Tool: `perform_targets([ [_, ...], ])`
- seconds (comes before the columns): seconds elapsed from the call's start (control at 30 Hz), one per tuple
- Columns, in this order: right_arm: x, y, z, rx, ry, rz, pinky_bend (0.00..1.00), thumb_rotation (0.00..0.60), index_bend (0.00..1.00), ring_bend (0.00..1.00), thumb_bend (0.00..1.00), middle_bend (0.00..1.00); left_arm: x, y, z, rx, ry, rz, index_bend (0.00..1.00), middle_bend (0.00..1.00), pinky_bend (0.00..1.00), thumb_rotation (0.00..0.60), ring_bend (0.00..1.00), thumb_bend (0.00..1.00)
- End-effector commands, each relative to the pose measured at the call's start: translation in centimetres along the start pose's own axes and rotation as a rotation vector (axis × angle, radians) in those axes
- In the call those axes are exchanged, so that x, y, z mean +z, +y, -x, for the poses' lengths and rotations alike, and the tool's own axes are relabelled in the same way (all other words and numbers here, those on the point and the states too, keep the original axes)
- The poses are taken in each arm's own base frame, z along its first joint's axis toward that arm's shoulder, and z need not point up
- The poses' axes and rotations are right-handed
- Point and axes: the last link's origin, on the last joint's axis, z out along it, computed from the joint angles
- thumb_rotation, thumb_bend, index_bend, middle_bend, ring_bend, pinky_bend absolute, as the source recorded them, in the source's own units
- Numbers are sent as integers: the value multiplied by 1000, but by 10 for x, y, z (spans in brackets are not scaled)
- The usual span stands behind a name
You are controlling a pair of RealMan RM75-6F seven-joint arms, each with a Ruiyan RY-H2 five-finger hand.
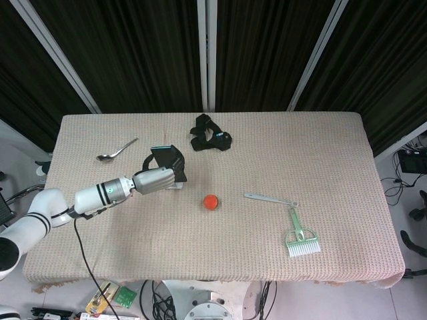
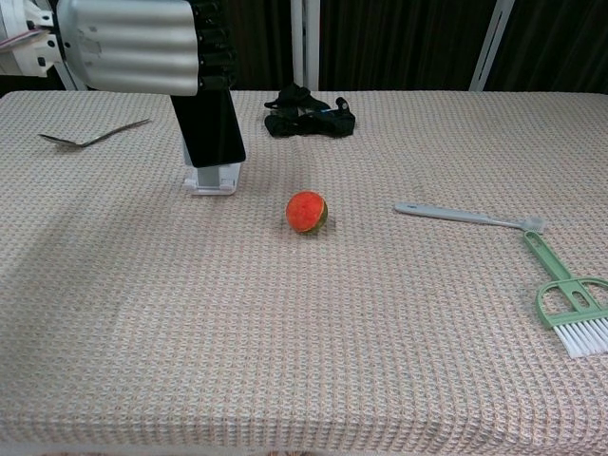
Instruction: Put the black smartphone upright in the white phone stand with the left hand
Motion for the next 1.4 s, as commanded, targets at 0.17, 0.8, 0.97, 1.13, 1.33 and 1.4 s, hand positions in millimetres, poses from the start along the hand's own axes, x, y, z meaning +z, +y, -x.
perform_targets([
  [0.17, 1, 1, 2, 0, -4, 3, 0, 600, 0, 0, 176, 0, -4, 4, 5, 8, -19, 29, 482, 529, 384, 600, 397, 554],
  [0.8, 3, 1, 4, 1, -19, 10, 0, 600, 0, 0, 176, 0, -3, 20, 3, -24, -11, 40, 484, 528, 379, 600, 394, 554],
  [0.97, 4, 2, 5, 3, -25, 14, 0, 600, 0, 0, 176, 0, -4, 20, 4, -25, -14, 42, 482, 528, 379, 600, 394, 554],
  [1.13, 4, 1, 5, -1, -28, 11, 0, 600, 0, 0, 176, 0, -3, 26, 2, -34, -16, 52, 482, 528, 379, 600, 394, 554],
  [1.33, 4, 1, 4, -2, -27, 15, 0, 600, 0, 0, 176, 0, 0, 28, 1, -36, -14, 56, 481, 527, 379, 600, 392, 554],
  [1.4, 4, 1, 4, -4, -28, 15, 0, 600, 0, 0, 176, 0, 0, 28, 1, -38, -14, 56, 480, 525, 379, 600, 390, 554],
])
